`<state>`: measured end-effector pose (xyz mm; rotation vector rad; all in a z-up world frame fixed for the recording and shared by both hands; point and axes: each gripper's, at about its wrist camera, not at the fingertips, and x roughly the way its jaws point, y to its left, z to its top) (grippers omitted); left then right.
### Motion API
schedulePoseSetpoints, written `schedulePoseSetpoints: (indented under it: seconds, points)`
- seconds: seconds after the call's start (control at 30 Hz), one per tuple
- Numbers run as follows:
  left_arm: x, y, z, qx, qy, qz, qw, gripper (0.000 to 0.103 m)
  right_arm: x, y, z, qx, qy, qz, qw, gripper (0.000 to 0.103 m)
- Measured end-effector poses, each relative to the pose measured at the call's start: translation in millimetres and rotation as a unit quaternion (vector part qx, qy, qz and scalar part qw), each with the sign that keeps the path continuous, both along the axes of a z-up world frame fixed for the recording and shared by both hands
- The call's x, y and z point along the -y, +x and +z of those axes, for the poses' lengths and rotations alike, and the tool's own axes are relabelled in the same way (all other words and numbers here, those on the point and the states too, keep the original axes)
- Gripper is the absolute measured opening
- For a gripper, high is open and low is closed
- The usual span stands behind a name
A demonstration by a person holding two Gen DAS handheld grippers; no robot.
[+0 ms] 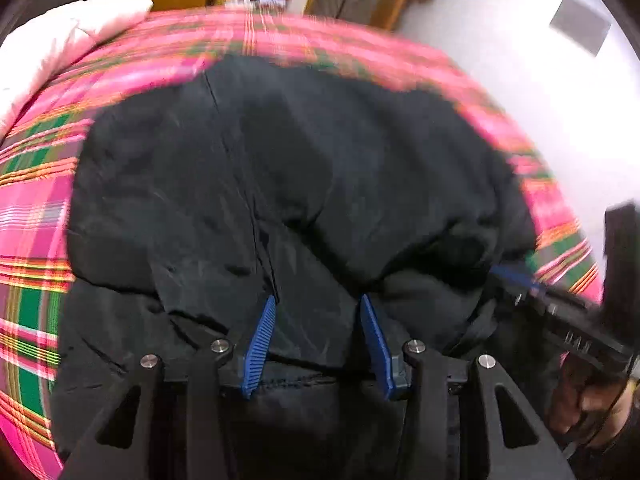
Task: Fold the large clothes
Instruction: 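Release the hem and press the folded jacket flat with both grippers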
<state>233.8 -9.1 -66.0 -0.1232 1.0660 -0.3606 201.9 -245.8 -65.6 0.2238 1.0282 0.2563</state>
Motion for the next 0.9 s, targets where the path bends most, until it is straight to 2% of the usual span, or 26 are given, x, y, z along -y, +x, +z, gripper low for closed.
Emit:
schedulePoseSetpoints:
  seconds: [0.1, 0.33, 0.6, 0.73, 0.77, 0.9]
  points:
    - [5, 6, -7, 0.005, 0.011, 0.001, 0.9999, 0.047, 4, 10, -10, -0.006, -0.013, -0.009, 1.0, 0.005]
    - [13, 8, -17, 0.004, 0.02, 0.014, 0.9997, 0.047, 1, 20, -23, -0.01, -0.023, -0.01, 1.0, 0.004]
    - [28, 3, -19, 0.012, 0.031, 0.025, 0.9991, 0.047, -15, 27, -28, -0.014, -0.067, 0.002, 0.998, 0.004]
    - [37, 3, -17, 0.017, 0.027, 0.026, 0.9992, 0.047, -24, 24, -11, -0.026, -0.061, -0.006, 0.998, 0.005]
    - [36, 1, -14, 0.017, 0.023, 0.027, 0.9992, 0.047, -23, 17, 0, -0.015, -0.058, -0.011, 0.998, 0.008]
    - [30, -10, 9, 0.011, 0.007, 0.028, 0.9995, 0.044, -24, -14, 35, 0.026, -0.039, -0.016, 0.999, 0.008]
